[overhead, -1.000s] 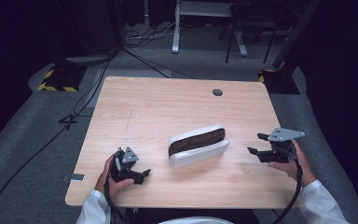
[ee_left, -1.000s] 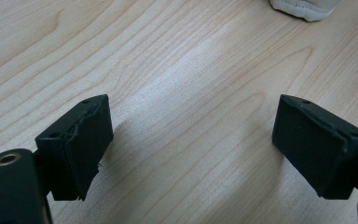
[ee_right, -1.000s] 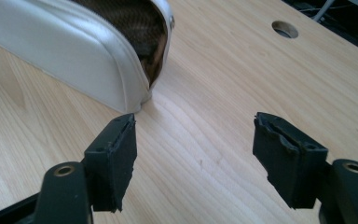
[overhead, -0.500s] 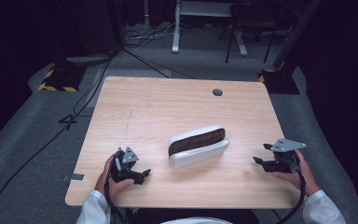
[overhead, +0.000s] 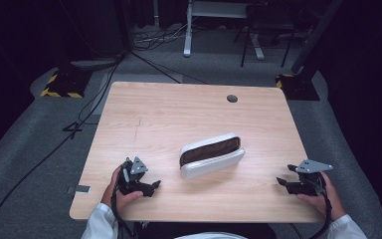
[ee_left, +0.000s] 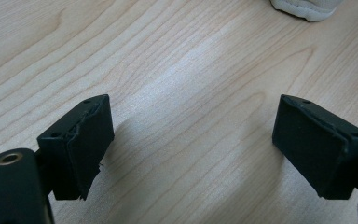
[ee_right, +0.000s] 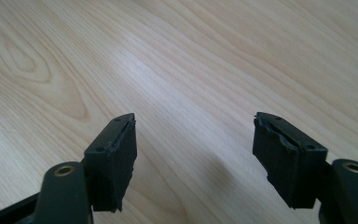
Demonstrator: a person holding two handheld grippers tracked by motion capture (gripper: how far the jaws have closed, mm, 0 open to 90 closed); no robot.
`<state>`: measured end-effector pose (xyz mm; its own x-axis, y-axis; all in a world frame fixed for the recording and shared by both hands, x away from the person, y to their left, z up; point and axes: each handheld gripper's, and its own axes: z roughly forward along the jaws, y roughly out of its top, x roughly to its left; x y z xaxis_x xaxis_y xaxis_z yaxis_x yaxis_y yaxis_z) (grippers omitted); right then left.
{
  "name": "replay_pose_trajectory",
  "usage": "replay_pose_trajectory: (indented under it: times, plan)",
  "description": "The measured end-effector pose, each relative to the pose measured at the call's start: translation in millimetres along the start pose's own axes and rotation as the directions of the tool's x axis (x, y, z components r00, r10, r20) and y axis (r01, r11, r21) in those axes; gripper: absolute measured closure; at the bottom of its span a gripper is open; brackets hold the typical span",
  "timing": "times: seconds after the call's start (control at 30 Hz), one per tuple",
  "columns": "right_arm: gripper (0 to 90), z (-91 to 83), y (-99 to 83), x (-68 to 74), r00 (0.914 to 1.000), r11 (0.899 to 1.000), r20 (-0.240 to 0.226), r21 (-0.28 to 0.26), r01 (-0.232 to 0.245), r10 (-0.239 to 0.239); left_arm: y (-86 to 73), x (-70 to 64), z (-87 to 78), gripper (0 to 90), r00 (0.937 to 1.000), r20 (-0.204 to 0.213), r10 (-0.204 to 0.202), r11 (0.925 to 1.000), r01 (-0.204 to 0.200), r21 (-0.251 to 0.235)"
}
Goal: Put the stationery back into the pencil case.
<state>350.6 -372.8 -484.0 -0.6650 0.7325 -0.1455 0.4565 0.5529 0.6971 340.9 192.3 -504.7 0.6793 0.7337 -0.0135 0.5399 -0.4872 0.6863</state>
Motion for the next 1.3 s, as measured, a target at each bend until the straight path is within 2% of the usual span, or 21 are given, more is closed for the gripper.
replay_pose_trajectory:
  times: [0.23,0.5,1.3]
  plan:
    - [30.6,-6.1,-23.5,-1.9,0.9974,0.997,-0.005,-0.006,-0.072,0.072,-0.1,-0.1,-0.1,13.0,1.0,-0.001,0.0,1.0,0.0,0.001]
    - [28.2,-15.8,-45.1,-9.3,0.984,0.983,-0.027,-0.049,-0.177,0.176,-0.4,-0.9,-0.3,13.0,0.9999,-0.007,-0.008,1.0,0.008,0.0]
    - [27.5,-16.3,-46.6,-8.8,0.9787,0.977,0.001,-0.054,-0.205,0.205,-0.7,-1.3,-0.2,13.0,0.9999,-0.01,-0.01,0.9999,0.01,-0.004]
